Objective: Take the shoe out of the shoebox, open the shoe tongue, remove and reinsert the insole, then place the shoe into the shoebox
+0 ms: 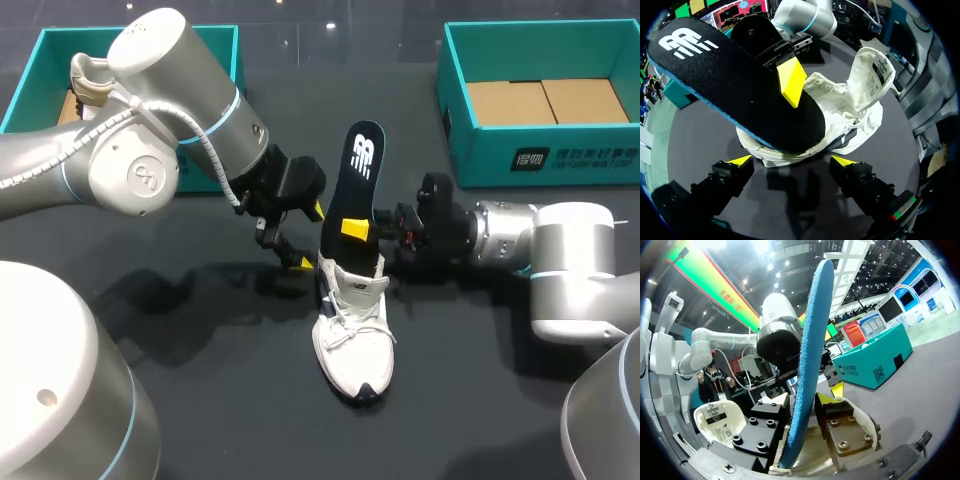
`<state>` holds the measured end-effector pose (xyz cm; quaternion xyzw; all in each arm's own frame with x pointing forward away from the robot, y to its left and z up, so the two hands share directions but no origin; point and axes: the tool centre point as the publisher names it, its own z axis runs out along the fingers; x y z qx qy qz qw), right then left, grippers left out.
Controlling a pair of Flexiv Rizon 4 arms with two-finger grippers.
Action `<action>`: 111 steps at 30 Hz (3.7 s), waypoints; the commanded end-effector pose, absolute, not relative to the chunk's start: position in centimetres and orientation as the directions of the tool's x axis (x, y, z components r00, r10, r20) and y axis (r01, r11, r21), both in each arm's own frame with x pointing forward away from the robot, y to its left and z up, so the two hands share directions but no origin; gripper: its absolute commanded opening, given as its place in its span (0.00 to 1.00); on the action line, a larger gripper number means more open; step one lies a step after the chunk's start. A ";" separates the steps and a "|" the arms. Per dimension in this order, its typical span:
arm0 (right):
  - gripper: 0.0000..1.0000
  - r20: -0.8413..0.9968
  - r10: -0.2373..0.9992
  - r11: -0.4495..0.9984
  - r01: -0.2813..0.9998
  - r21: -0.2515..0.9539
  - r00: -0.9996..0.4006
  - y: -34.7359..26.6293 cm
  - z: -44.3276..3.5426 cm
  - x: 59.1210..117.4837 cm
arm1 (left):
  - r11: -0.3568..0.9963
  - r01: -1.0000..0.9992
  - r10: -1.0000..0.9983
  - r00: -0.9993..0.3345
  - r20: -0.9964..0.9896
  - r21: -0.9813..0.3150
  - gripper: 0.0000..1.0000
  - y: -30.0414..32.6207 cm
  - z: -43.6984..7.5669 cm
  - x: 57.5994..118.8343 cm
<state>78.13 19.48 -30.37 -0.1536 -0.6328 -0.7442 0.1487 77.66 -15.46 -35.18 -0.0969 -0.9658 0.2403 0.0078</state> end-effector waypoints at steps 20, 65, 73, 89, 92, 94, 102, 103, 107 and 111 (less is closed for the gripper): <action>0.00 0.520 0.012 -0.100 0.517 0.850 -0.854 19.4 -31.3 78.1 | 0.867 0.184 0.191 -0.981 -0.032 -0.464 1.00 -15.5 -35.2 77.6; 0.26 0.489 -0.016 -0.023 0.489 0.872 -0.872 20.5 -30.7 77.3 | 0.867 0.184 0.191 -0.981 -0.032 -0.464 1.00 -15.5 -35.2 77.6; 0.22 0.496 -0.019 -0.050 0.496 0.867 -0.868 20.0 -30.2 78.5 | 0.867 0.184 0.191 -0.981 -0.032 -0.464 1.00 -15.5 -35.2 77.6; 0.00 0.617 -0.003 -0.066 0.616 0.785 -0.787 19.9 -33.3 77.1 | 0.867 0.184 0.191 -0.981 -0.032 -0.464 1.00 -15.5 -35.2 77.6; 0.00 0.640 0.007 -0.052 0.639 0.768 -0.769 20.0 -33.7 76.4 | 0.867 0.184 0.191 -0.981 -0.032 -0.464 1.00 -15.5 -35.2 77.6; 0.00 0.647 0.015 -0.044 0.646 0.762 -0.763 20.1 -33.8 76.1 | 0.867 0.184 0.191 -0.981 -0.032 -0.464 1.00 -15.5 -35.2 77.6; 0.00 0.645 0.030 -0.017 0.645 0.764 -0.764 20.2 -33.6 75.6 | 0.867 0.184 0.191 -0.981 -0.032 -0.464 1.00 -15.5 -35.2 77.6; 0.00 0.640 0.029 -0.018 0.640 0.768 -0.768 20.1 -33.4 75.7 | 0.867 0.184 0.191 -0.981 -0.032 -0.464 1.00 -15.5 -35.2 77.6; 0.42 0.602 0.028 -0.021 0.601 0.799 -0.798 20.1 -32.4 76.1 | 0.867 0.184 0.191 -0.981 -0.032 -0.464 1.00 -15.5 -35.2 77.6; 0.43 0.580 0.026 -0.018 0.580 0.814 -0.814 20.1 -31.8 76.7 | 0.867 0.184 0.191 -0.981 -0.032 -0.464 1.00 -15.5 -35.2 77.6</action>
